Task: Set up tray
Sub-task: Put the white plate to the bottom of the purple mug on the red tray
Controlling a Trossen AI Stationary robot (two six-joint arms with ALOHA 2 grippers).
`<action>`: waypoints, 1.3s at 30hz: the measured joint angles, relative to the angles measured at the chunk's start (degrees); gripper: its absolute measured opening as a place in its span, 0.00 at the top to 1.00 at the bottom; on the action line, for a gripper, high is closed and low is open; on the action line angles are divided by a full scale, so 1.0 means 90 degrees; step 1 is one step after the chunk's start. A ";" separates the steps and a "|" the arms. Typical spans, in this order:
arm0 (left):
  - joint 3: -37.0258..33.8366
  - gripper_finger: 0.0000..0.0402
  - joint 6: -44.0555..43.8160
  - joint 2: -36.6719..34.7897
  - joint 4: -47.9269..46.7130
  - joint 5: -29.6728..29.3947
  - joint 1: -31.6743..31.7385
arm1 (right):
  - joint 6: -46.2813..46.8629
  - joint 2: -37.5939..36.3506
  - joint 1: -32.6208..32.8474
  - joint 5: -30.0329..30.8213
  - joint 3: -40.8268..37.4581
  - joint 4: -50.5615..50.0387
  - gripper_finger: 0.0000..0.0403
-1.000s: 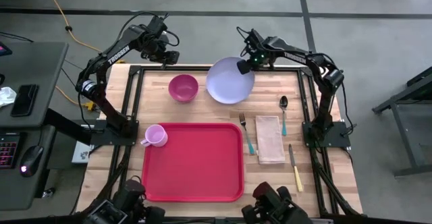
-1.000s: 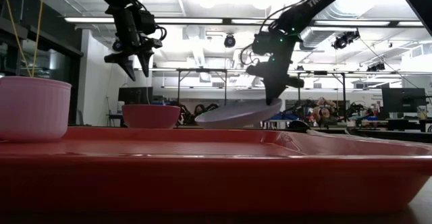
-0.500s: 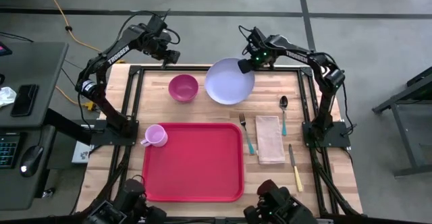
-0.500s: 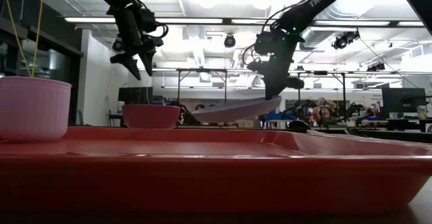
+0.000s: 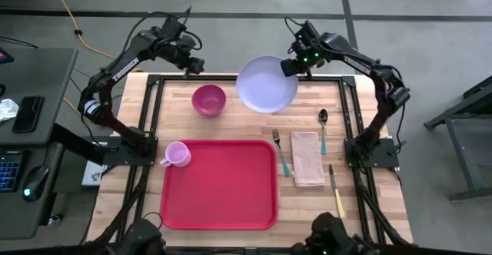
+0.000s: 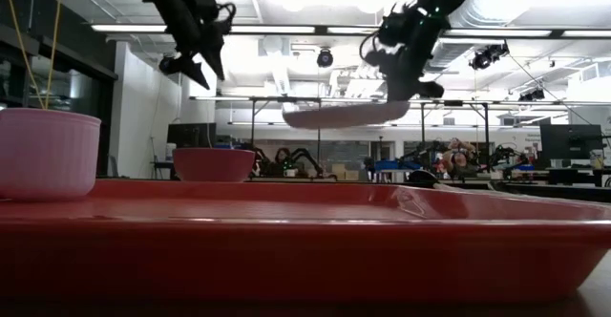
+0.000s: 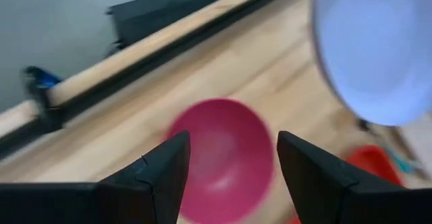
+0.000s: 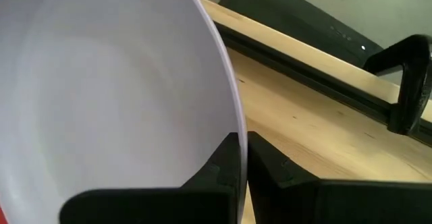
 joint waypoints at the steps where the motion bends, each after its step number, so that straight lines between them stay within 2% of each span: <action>1: 0.0002 0.37 -0.0060 -0.0062 -0.0013 0.0137 -0.0054 | 0.0017 -0.0077 0.0036 0.0002 0.0000 -0.0006 1.00; 8: 0.0005 0.37 -0.0617 -0.0351 -0.0111 0.0665 -0.0589 | 0.0234 -0.0527 0.0441 0.0001 0.0000 0.0050 1.00; 17: 0.0002 0.37 -0.1256 -0.0381 0.0000 0.0642 -0.1691 | 0.0469 -0.0705 0.1129 0.0189 0.0000 0.0233 1.00; 22: 0.0002 0.37 -0.1794 -0.0381 0.0284 0.0421 -0.2087 | 0.0524 -0.0707 0.1392 0.0402 0.0000 0.0245 1.00; 27: 0.0002 0.37 -0.2124 -0.0376 0.0449 0.0399 -0.2166 | 0.0590 -0.0707 0.1589 0.0449 0.0000 0.0373 1.00; 39: 0.0004 0.37 -0.2427 -0.0363 0.0421 -0.0243 -0.2174 | 0.0693 -0.0707 0.1695 0.0454 0.0000 0.0487 1.00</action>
